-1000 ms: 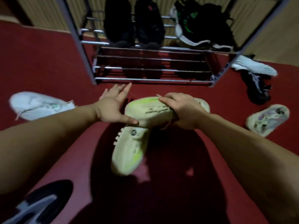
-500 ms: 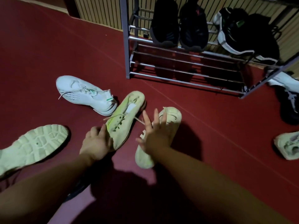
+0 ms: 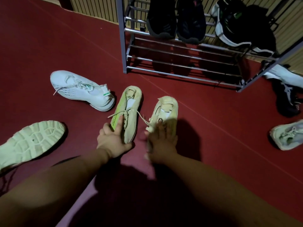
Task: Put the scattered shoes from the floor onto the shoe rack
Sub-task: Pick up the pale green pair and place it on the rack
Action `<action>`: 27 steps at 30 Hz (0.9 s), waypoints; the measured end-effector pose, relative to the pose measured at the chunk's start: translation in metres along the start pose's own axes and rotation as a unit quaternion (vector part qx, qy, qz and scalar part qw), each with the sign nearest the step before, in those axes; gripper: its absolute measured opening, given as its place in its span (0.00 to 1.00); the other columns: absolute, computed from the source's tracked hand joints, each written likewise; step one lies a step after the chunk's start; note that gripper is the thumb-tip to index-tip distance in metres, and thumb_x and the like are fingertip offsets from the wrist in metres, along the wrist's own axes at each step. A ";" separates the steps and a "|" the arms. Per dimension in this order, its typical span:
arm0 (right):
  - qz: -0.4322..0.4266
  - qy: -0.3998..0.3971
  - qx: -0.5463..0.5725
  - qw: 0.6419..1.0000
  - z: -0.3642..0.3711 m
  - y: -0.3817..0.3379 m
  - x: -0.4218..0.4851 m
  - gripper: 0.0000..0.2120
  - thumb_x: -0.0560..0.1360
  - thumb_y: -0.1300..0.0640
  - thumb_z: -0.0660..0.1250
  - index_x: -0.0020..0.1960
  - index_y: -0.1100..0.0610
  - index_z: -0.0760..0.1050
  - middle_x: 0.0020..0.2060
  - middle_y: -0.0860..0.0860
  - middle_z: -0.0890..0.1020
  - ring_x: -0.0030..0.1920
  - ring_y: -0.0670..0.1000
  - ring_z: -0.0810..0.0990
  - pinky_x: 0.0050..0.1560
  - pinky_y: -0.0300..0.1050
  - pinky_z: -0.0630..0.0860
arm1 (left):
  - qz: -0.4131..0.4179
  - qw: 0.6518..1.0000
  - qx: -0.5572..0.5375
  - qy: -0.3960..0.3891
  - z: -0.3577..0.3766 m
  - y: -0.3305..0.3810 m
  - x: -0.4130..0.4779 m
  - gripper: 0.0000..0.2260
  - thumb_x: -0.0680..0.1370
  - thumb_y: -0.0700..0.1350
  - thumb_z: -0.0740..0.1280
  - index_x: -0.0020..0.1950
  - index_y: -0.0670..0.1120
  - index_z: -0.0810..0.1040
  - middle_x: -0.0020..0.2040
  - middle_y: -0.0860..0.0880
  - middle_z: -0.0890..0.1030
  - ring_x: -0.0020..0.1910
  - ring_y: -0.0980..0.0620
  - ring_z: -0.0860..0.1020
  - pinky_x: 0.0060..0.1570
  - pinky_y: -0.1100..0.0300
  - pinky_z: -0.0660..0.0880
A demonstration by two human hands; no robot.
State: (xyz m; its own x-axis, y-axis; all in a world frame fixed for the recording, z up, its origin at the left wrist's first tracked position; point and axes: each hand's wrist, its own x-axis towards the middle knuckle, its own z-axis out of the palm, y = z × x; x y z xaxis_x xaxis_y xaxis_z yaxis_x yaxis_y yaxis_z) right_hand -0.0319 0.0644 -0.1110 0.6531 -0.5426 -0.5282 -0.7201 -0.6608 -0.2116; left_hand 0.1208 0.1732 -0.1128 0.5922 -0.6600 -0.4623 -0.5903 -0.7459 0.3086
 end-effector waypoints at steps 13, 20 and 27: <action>0.148 0.071 0.129 0.978 -0.002 0.082 -0.013 0.56 0.66 0.36 0.70 0.76 0.51 0.35 0.75 0.63 0.40 0.75 0.63 0.43 0.75 0.54 0.48 | -0.008 0.998 -0.011 0.068 0.033 0.022 0.001 0.48 0.69 0.67 0.65 0.76 0.57 0.37 0.75 0.35 0.43 0.75 0.37 0.43 0.73 0.47 0.47; 0.079 0.155 0.171 0.970 -0.015 0.089 -0.012 0.50 0.67 0.40 0.67 0.77 0.52 0.42 0.71 0.59 0.57 0.69 0.60 0.60 0.68 0.48 0.58 | 0.006 0.981 -0.163 0.108 0.026 0.044 -0.002 0.43 0.68 0.59 0.71 0.76 0.60 0.50 0.74 0.39 0.51 0.74 0.39 0.52 0.71 0.47 0.57; 0.094 0.238 0.241 0.936 -0.043 0.123 -0.009 0.54 0.56 0.30 0.51 0.76 0.58 0.50 0.71 0.60 0.61 0.70 0.59 0.61 0.70 0.49 0.56 | 0.064 0.962 -0.233 0.128 0.019 0.110 0.006 0.38 0.70 0.52 0.73 0.76 0.57 0.56 0.73 0.40 0.55 0.72 0.39 0.58 0.71 0.49 0.58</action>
State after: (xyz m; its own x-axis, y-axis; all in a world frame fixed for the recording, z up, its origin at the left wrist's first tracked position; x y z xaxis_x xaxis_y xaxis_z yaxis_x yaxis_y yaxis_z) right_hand -0.1161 -0.0341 -0.0965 0.4513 -0.8716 -0.1914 -0.7805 -0.2816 -0.5581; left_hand 0.0492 0.0889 -0.0974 0.6821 -0.7051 -0.1939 -0.3927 -0.5769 0.7162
